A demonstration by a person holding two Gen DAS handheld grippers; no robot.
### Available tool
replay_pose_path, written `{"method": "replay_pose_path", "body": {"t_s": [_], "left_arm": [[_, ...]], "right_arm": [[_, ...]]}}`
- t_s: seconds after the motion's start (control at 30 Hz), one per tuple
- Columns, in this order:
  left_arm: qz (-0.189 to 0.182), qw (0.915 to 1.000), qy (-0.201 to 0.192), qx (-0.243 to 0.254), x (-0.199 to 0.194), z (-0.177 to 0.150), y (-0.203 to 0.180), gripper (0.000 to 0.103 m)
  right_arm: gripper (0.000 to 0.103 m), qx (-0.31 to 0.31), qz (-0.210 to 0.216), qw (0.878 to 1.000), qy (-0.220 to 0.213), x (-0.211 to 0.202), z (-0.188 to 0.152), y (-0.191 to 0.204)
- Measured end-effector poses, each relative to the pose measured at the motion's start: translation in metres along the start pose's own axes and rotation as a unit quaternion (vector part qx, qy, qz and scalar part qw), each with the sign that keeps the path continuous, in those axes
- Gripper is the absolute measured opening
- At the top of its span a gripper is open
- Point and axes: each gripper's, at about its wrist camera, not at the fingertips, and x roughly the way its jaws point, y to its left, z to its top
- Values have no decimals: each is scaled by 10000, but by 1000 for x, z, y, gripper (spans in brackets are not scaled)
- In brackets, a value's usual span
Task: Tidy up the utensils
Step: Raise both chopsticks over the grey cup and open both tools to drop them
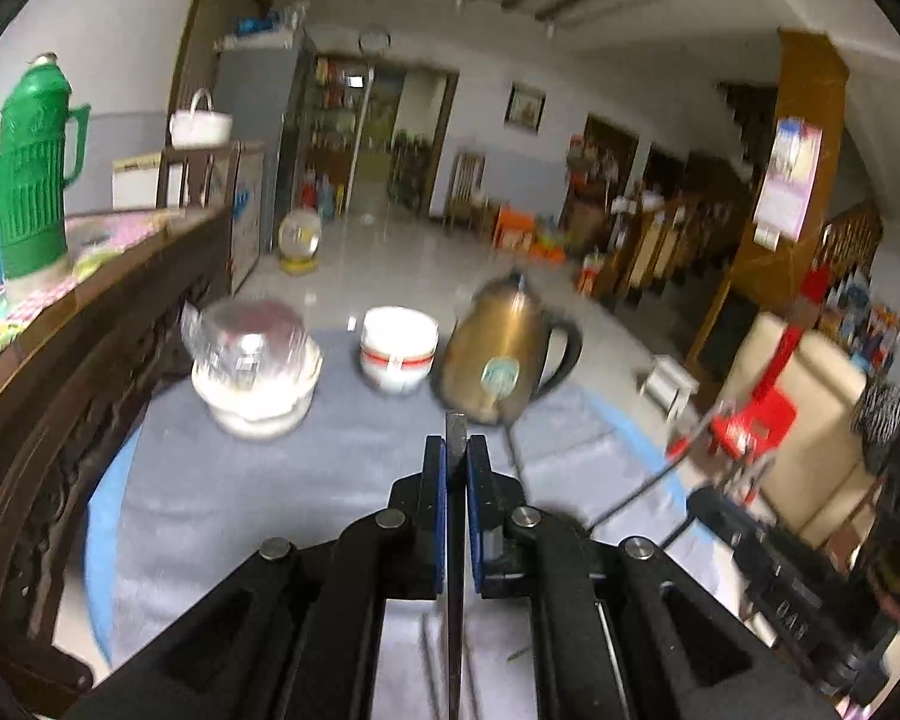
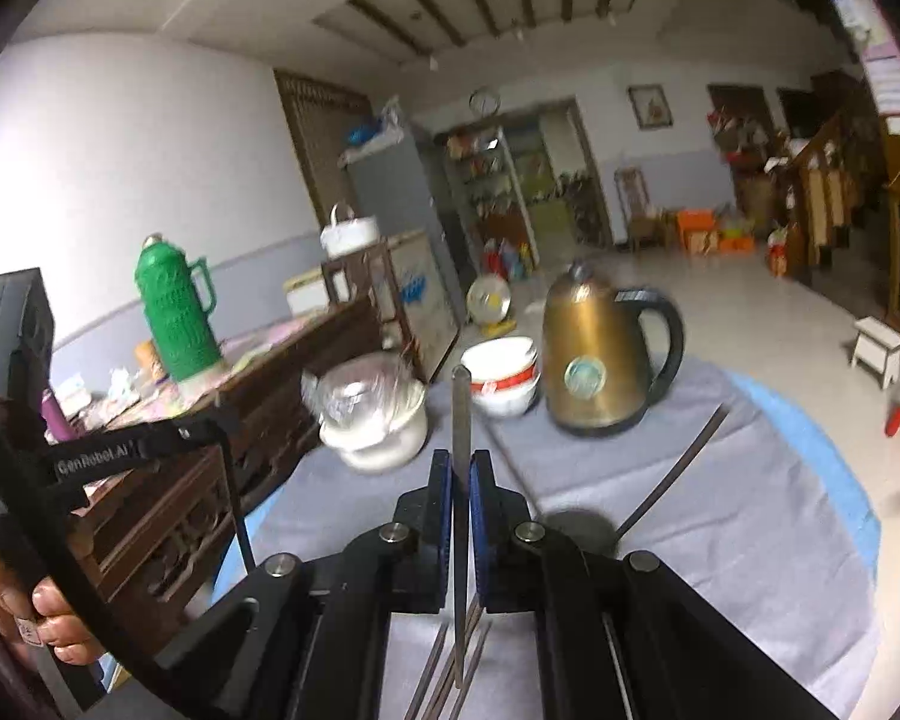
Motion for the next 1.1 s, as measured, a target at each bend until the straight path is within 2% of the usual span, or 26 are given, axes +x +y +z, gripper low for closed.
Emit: {"method": "replay_pose_path", "body": {"t_s": [0.2,0.37,0.57,0.67,0.83,1.1], "left_arm": [[-182,9936,-1031,-431,-2,26,-13,6],[-97,9873,-1455,-630,13,43,-31,6],[64,9845,-1479,-936,59,42,-42,6],[306,9848,-1439,-918,81,30,-47,6],[467,9878,-1171,-918,109,12,-45,6],[414,9924,-812,-825,119,-6,-41,6]], "right_arm": [[6,144,-290,9980,-547,-16,22,-20],[6,315,-562,9926,-1028,-24,36,-38],[6,331,-970,9839,-1462,-22,41,-47],[6,274,-1059,9852,-1319,-9,38,-52],[6,356,-1042,9887,-1016,5,28,-63],[6,553,-911,9930,-514,13,12,-75]]}}
